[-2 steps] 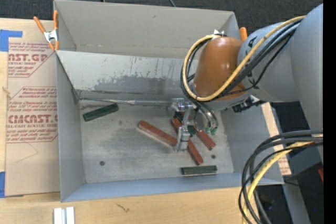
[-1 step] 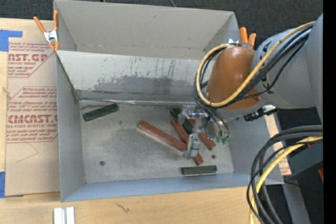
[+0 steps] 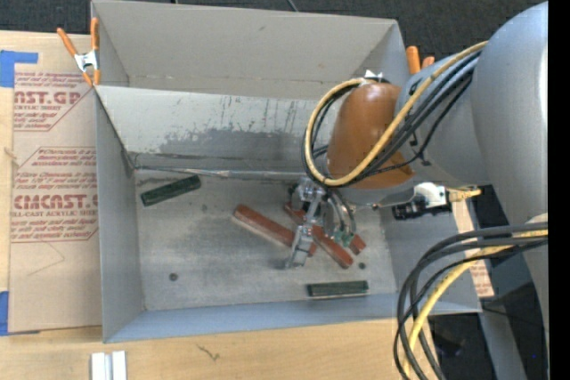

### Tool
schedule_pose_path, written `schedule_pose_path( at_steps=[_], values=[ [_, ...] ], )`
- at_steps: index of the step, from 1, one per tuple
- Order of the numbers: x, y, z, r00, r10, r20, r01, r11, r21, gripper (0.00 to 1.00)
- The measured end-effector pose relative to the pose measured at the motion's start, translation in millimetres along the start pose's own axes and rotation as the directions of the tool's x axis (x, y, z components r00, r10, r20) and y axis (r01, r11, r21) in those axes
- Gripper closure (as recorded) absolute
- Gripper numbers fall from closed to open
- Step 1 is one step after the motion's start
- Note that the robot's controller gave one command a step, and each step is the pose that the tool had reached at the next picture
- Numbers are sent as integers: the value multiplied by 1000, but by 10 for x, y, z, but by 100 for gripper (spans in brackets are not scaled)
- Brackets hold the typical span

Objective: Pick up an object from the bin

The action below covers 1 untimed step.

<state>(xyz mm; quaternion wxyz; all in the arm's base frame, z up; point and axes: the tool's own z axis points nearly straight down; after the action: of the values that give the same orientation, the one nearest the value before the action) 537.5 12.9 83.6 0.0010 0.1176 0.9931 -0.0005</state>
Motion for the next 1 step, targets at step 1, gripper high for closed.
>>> schedule_pose_path(
  at_steps=[1],
  values=[
    [29, 9, -192, 1000, 8, -4, -8, 1000, -4, 0]
  ],
)
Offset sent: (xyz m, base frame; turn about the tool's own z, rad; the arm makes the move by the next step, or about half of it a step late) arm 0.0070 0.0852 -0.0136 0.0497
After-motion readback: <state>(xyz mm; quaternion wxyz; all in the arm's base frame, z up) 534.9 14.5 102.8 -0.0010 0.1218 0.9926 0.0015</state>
